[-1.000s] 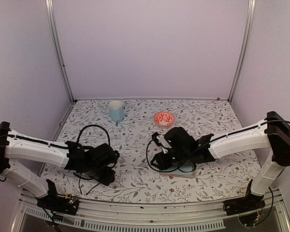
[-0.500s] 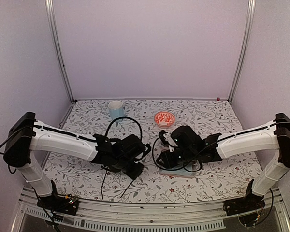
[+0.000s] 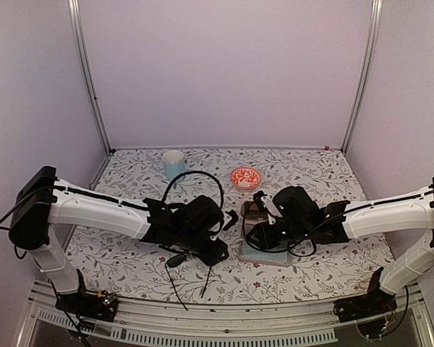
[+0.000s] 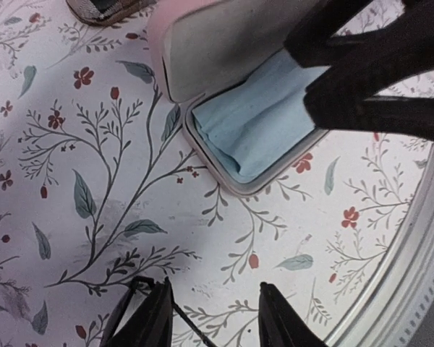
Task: Organize the sunglasses
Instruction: Move the sunglasses to the center of the board, then pick up the sunglasses from the center of the board.
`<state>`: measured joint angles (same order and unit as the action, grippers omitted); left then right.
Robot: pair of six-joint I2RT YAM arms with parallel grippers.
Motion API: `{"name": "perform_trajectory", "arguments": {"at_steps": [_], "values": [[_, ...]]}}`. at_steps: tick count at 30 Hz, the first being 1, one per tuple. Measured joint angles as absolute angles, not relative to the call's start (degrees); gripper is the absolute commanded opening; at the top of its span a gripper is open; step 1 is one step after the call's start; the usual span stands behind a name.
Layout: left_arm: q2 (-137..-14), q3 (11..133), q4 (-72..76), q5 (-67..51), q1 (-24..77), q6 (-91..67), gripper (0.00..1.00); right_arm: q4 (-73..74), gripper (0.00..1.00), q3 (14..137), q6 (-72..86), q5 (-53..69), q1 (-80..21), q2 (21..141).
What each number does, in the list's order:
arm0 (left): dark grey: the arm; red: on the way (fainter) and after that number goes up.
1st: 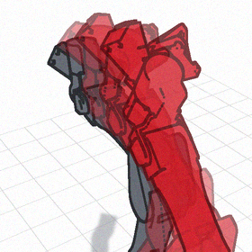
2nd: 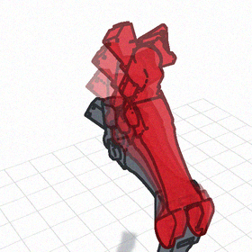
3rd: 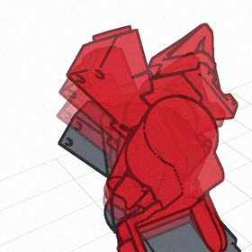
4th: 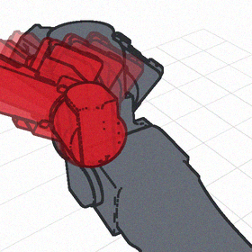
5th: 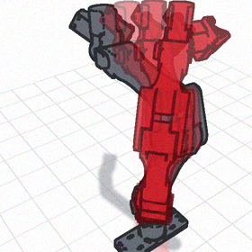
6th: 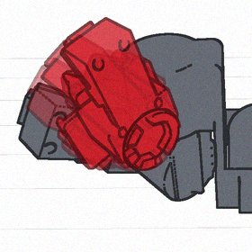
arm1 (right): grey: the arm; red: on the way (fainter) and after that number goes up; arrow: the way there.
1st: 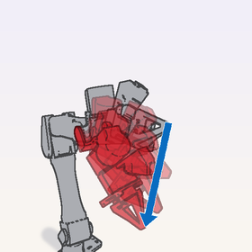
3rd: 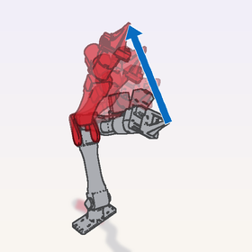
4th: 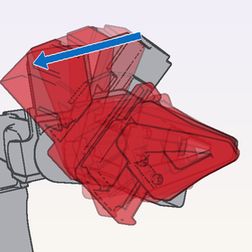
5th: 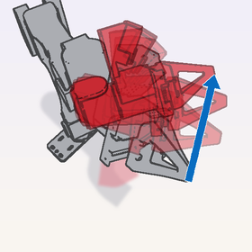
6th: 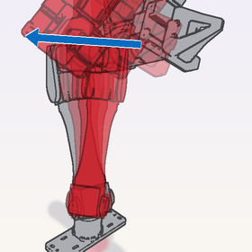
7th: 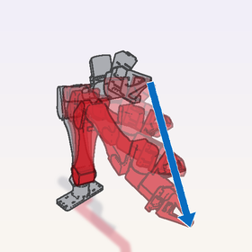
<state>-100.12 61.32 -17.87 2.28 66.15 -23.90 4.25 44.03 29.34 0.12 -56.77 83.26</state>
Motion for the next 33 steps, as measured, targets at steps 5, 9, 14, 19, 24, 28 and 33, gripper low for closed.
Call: {"name": "perform_trajectory", "arguments": {"at_steps": [5, 9, 14, 19, 24, 28, 33], "values": [[-91.2, 57.6, -17.1, 1.9, 66.2, -24.0, 0.48, 3.2, 0.34, 44.1, 29.1, 0.9, -58.1, 83.9], [-85.6, 54.8, -17.8, 4.3, 66.1, -24.0, 0.52, 2.2, 0.37, 46.0, 29.3, 2.2, -60.3, 87.5], [-82.1, 49.6, -20.4, 7.7, 64.2, -23.9, 0.56, 0.8, 0.37, 49.2, 30.0, 3.7, -63.2, 93.1], [-81.1, 46.1, -22.3, 7.9, 61.0, -22.7, 0.57, 0.3, 0.37, 51.4, 30.7, 5.1, -64.2, 96.7], [-81.8, 46.2, -22.4, 7.6, 59.5, -20.6, 0.54, -0.1, 0.37, 52.2, 30.9, 5.3, -64.2, 97.6], [-84.6, 46.6, -22.7, 6.8, 59.1, -19.1, 0.45, -0.1, 0.36, 52.2, 30.9, 5.3, -64.2, 97.6], [-86.6, 46.8, -23.2, 5.8, 58.9, -17.7, 0.32, -0.1, 0.36, 52.2, 31.1, 5.3, -64.2, 97.6]]}}
